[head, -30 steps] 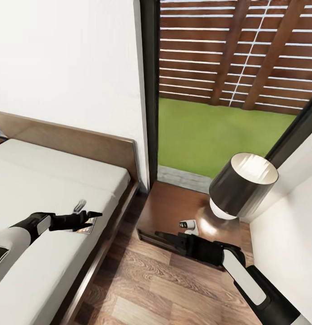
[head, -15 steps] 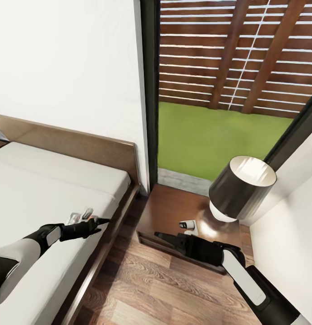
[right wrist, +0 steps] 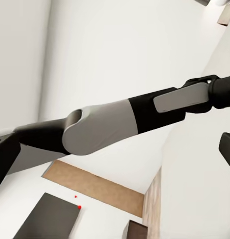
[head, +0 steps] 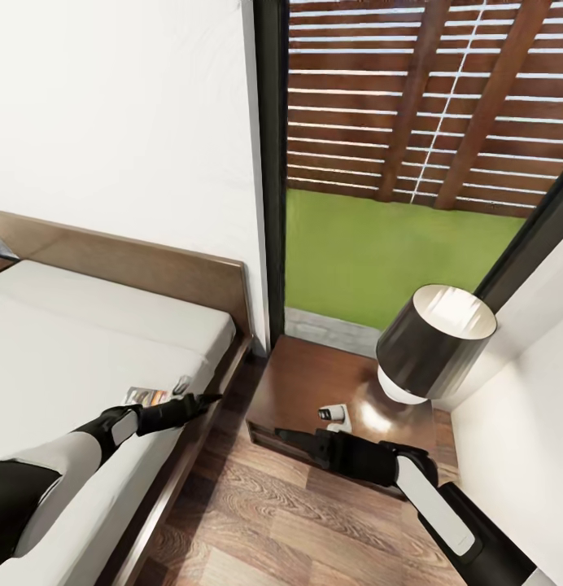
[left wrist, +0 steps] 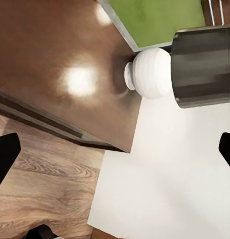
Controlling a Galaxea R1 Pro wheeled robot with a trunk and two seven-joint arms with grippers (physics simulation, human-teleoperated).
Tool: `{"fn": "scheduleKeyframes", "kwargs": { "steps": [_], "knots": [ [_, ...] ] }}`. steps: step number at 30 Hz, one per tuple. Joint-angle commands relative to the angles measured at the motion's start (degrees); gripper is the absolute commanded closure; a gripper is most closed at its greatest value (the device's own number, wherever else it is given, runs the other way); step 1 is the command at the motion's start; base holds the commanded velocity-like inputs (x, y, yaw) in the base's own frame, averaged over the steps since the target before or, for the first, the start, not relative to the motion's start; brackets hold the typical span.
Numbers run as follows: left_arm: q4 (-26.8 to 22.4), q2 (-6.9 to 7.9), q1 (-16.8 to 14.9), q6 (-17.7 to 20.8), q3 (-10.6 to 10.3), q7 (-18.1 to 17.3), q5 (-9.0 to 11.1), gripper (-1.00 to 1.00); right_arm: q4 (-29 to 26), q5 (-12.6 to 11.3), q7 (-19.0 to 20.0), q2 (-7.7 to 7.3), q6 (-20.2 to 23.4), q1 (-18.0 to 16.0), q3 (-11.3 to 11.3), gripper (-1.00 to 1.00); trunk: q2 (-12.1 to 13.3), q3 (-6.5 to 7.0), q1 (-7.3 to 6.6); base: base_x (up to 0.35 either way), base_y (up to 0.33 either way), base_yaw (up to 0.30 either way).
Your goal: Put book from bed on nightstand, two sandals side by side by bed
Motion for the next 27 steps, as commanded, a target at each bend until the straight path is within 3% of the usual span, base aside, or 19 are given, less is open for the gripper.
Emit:
{"fn": "scheduleKeyframes", "kwargs": {
  "steps": [1, 12, 27],
  "knots": [
    [0.0, -0.16, 0.1, 0.0, -0.5, -0.1, 0.7, -1.0, 0.0, -0.5, -0.1, -0.05, 0.4, -0.1, 0.2, -1.0, -0.1, -0.05, 0.02, 0.0, 0.0, 0.0],
    [-0.1, -0.53, 2.3, -5.8, -0.4, -0.2, 1.3, -1.0, 0.2, -0.6, -0.6, -0.05, -1.0, -0.1, 0.3, -1.0, -0.1, 0.01, 0.02, 0.0, 0.0, 0.0],
    [-0.1, -0.29, 2.6, -7.1, -0.4, -0.6, 1.3, -1.0, 0.2, -0.6, -0.6, -0.2, -1.7, -0.1, 0.1, -1.0, -0.1, 0.69, 0.02, 0.0, 0.0, 0.0]
  ]
}}
